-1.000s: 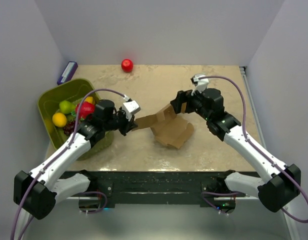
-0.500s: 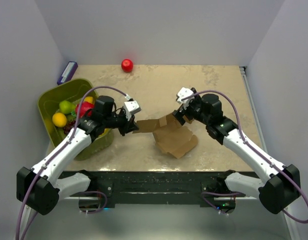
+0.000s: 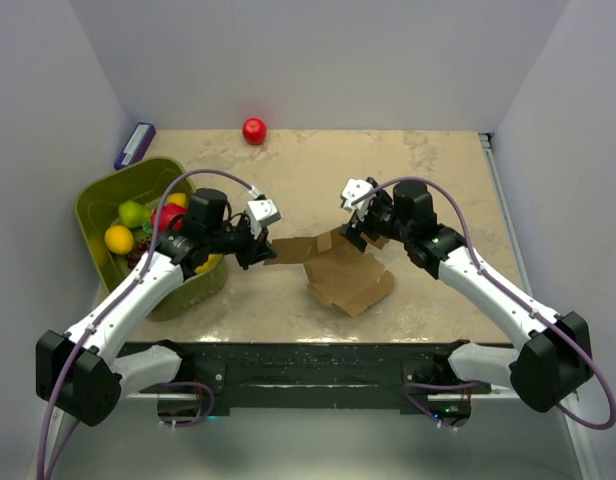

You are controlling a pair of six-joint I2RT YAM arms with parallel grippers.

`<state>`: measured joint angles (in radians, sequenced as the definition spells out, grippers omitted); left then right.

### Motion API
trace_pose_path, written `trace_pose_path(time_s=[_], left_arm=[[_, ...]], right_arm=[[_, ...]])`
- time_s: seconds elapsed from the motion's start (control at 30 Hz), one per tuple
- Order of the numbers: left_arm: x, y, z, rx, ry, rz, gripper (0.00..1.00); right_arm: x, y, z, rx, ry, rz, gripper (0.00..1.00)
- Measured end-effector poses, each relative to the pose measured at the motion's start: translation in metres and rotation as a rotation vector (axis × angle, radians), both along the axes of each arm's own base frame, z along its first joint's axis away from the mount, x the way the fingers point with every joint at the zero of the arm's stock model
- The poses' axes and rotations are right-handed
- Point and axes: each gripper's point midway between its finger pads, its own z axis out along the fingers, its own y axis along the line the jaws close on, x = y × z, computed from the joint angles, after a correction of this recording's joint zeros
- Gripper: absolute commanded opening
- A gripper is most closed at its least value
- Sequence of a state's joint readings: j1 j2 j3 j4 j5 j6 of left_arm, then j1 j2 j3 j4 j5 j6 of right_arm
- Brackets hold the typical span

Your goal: Fold the paper box

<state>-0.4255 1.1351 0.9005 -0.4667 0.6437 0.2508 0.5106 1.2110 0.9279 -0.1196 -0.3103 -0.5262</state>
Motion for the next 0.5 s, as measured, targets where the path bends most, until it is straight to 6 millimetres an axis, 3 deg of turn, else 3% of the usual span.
trace_pose_path(time_s=[0.2, 0.4, 0.5], left_arm=[[-0.001, -0.001, 0.002, -0.007, 0.006, -0.013, 0.0], [-0.002, -0.001, 0.002, -0.012, 0.017, -0.02, 0.0], [-0.001, -0.001, 0.001, -0.01, 0.026, -0.018, 0.0]], right_arm=[[-0.001, 0.01, -0.012, -0.007, 0.033, 0.054, 0.82], [0.002, 0.016, -0.034, -0.041, 0.091, 0.082, 0.54], [0.001, 0.016, -0.035, -0.043, 0.093, 0.087, 0.43]])
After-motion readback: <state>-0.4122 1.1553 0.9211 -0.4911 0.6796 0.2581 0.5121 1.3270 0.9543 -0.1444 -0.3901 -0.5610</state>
